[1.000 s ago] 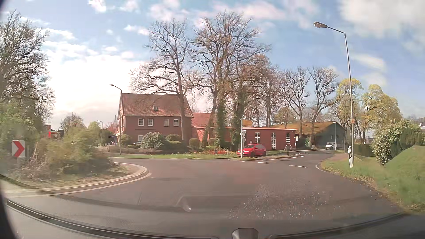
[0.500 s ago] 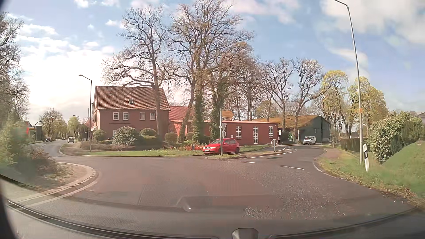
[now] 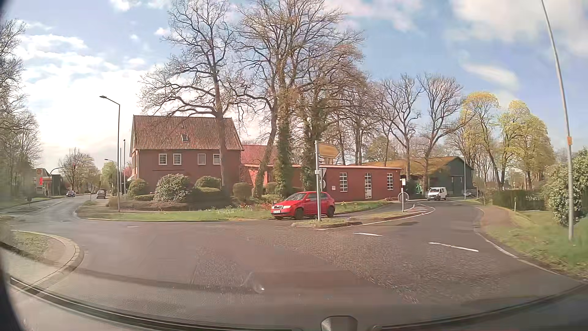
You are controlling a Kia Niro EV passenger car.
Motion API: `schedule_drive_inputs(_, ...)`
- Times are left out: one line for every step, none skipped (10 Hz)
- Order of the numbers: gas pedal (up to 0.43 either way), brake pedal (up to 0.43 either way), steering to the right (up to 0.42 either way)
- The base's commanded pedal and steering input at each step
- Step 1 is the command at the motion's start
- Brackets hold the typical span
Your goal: Follow the waypoints while adhering to traffic rules and regulations
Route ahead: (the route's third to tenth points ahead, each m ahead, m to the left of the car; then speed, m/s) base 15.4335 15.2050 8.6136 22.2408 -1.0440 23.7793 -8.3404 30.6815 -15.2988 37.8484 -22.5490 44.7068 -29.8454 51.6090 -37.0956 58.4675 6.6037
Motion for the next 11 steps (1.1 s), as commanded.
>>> schedule_drive_inputs(0.13,0.0,-0.188)
schedule_drive_inputs(0.13,0.0,-0.22)
schedule_drive_inputs(0.13,0.0,-0.244)
schedule_drive_inputs(0.13,0.0,-0.262)
schedule_drive_inputs(0.13,0.0,-0.281)
schedule_drive_inputs(0.13,0.0,-0.295)
schedule_drive_inputs(0.13,0.0,-0.307)
schedule_drive_inputs(0.118,0.0,-0.321)
schedule_drive_inputs(0.118,0.0,-0.33)
schedule_drive_inputs(0.118,0.0,-0.334)
schedule_drive_inputs(0.11,0.0,-0.336)
